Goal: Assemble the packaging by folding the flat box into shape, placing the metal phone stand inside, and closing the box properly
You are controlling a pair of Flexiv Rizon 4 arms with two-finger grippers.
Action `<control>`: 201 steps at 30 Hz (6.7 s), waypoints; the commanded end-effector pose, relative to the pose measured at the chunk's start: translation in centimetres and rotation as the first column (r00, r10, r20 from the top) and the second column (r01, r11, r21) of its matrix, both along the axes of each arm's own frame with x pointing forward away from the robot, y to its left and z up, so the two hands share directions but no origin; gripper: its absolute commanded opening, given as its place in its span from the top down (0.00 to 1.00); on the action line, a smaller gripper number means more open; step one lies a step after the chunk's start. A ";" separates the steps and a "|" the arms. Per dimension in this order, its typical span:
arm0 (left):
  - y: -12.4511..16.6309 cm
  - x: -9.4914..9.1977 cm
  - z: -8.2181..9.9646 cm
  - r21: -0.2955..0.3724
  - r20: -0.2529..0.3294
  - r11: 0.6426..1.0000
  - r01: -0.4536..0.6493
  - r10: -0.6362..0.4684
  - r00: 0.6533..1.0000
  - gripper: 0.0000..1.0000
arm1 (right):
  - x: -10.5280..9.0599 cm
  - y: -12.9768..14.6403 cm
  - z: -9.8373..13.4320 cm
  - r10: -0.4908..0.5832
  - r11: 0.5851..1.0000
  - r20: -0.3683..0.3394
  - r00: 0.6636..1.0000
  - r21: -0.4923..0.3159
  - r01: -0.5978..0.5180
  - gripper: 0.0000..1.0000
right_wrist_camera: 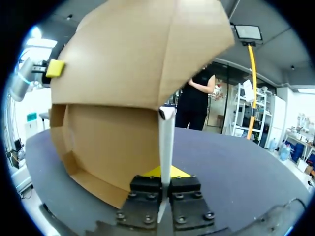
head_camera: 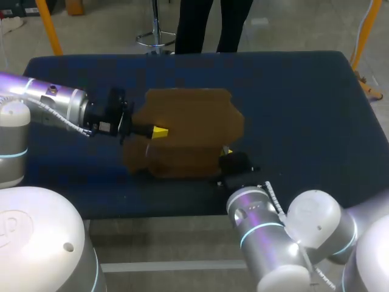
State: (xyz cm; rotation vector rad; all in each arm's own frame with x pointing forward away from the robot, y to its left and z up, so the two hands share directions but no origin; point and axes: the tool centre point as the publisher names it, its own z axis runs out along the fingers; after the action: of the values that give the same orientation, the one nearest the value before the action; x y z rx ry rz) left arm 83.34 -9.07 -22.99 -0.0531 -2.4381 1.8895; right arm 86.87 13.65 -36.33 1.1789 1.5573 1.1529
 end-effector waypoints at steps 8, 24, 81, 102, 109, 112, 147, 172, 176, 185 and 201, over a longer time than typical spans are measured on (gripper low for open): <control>2.3 -1.1 2.5 0.006 0.115 0.999 -0.036 0.035 0.993 0.00 | 0.0 -1.5 0.3 0.090 0.993 -0.020 0.996 0.074 -0.089 1.00; 5.8 -2.1 5.4 0.110 0.290 0.978 -0.175 0.137 0.947 0.00 | 2.9 -4.2 1.7 0.224 0.966 -0.077 0.971 0.146 -0.212 1.00; 13.1 1.4 11.9 0.208 0.297 0.973 -0.095 0.029 0.954 0.00 | 9.1 -4.0 2.8 0.642 0.764 -0.434 0.631 0.433 -0.479 1.00; 13.6 1.9 12.0 0.280 0.283 0.960 -0.025 -0.058 0.957 0.00 | 7.9 -3.8 2.1 0.361 0.930 -0.642 0.676 0.301 -0.211 1.00; 13.2 2.1 11.8 0.309 0.292 0.951 0.003 -0.098 0.951 0.00 | 7.8 -3.3 2.0 0.348 0.935 -0.674 0.652 0.301 -0.187 1.00; 13.1 2.2 11.6 0.338 0.299 0.941 0.019 -0.126 0.946 0.00 | 7.9 -3.1 2.0 0.294 0.953 -0.736 0.610 0.274 -0.130 1.00; 15.9 3.2 7.6 0.532 0.274 0.841 -0.094 -0.066 0.959 0.00 | 3.9 -5.5 -0.3 -0.029 0.988 -0.953 0.302 0.019 0.154 1.00; 16.6 3.8 6.9 0.540 0.232 0.838 -0.077 -0.059 0.971 0.00 | 4.7 -5.2 -1.4 -0.109 0.977 -0.994 0.025 -0.103 0.187 1.00; 16.7 3.7 6.8 0.540 0.232 0.838 -0.082 -0.054 0.971 0.00 | 4.1 -5.3 -1.6 -0.106 0.978 -0.994 0.006 -0.103 0.179 1.00; 16.9 3.6 6.1 0.565 0.223 0.820 -0.092 -0.044 0.974 0.00 | 3.0 -5.4 -2.2 -0.077 0.985 -0.997 -0.023 -0.080 0.155 1.00; 16.5 3.3 4.3 0.591 0.229 0.801 -0.101 -0.046 0.972 0.00 | 2.1 -4.5 -3.4 -0.128 0.986 -0.989 -0.069 -0.135 0.101 1.00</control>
State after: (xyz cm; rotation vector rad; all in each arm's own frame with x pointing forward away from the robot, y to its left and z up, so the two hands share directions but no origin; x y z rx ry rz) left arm 86.80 7.51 -18.30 -0.2254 -3.0836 1.0662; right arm 88.55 8.58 -39.46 2.3913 2.3522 -0.1628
